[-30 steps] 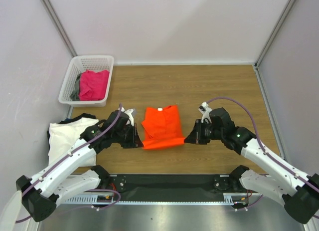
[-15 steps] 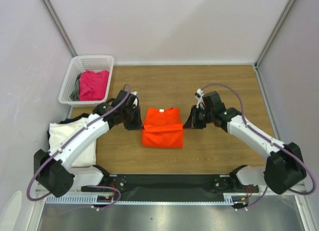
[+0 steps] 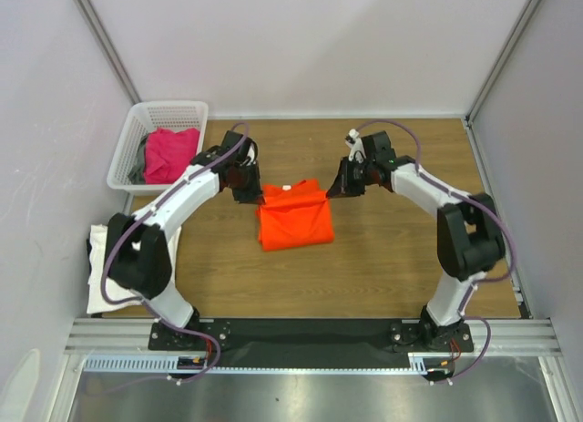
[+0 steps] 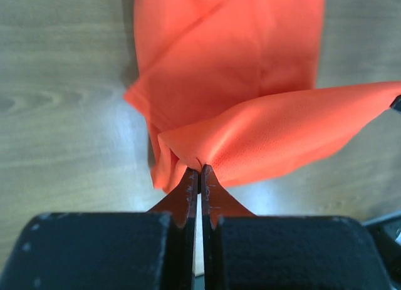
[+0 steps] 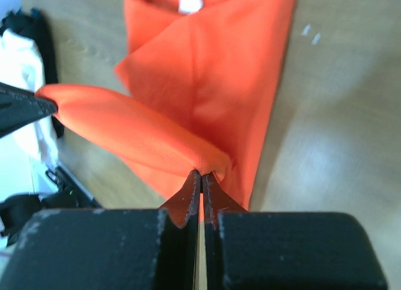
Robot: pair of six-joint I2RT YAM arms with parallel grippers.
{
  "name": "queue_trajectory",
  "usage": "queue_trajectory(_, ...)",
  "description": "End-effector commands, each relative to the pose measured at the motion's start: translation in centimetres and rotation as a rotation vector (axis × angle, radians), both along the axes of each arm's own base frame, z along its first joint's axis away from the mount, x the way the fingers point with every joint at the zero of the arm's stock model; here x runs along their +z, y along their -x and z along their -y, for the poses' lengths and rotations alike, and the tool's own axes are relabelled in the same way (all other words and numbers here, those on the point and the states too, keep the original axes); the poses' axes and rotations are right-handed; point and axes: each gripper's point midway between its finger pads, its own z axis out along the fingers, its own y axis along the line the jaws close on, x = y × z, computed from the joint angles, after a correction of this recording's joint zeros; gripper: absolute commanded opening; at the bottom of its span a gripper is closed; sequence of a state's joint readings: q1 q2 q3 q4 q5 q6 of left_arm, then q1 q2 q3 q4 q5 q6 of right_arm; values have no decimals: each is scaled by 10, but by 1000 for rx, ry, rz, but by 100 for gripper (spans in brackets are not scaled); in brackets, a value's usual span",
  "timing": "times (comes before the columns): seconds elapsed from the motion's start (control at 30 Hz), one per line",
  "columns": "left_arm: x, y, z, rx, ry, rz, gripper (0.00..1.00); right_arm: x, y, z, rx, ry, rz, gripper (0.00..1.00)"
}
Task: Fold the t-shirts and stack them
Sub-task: Fold the tshirt
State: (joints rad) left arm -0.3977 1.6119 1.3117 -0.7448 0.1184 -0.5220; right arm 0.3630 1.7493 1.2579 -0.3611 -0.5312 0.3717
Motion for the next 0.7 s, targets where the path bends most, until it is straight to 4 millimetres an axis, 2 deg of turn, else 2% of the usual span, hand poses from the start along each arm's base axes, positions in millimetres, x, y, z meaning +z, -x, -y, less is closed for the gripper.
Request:
queue_trajectory(0.0, 6, -42, 2, 8, 37, 76, 0, 3, -45, -7, 23, -32, 63, 0)
queue_trajectory(0.07, 8, -62, 3, 17, 63, 94, 0, -3, -56, -11, 34, -62, 46, 0)
queue_trajectory(0.1, 1, -74, 5, 23, 64, 83, 0, -12, -68, -15, 36, -70, 50, 0)
queue_trajectory(0.2, -8, -98, 10, 35, 82, 89, 0, -17, -92, -21, 36, -89, 59, 0)
queue_trajectory(0.3, -20, -121, 10, 66, 85, 90, 0, -23, -106, -22, 34, -101, 62, 0)
queue_trajectory(0.4, -32, -128, 3, 116, 100, 70, 0, -29, -123, -25, 32, -122, 76, 0)
queue_trajectory(0.43, -30, -138, 2, 131, 124, 107, 0, -36, -127, -26, 33, -133, 70, 0)
queue_trajectory(0.47, -34, -140, 0, 142, 125, 108, 0, -28, -136, -31, 37, -153, 100, 0)
queue_trajectory(0.6, -46, -152, -12, 187, 118, 100, 1, -29, -155, -37, 52, -165, 119, 0)
queue_trajectory(0.67, -54, -160, -22, 217, 111, 93, 3, -32, -166, -39, 47, -166, 132, 12)
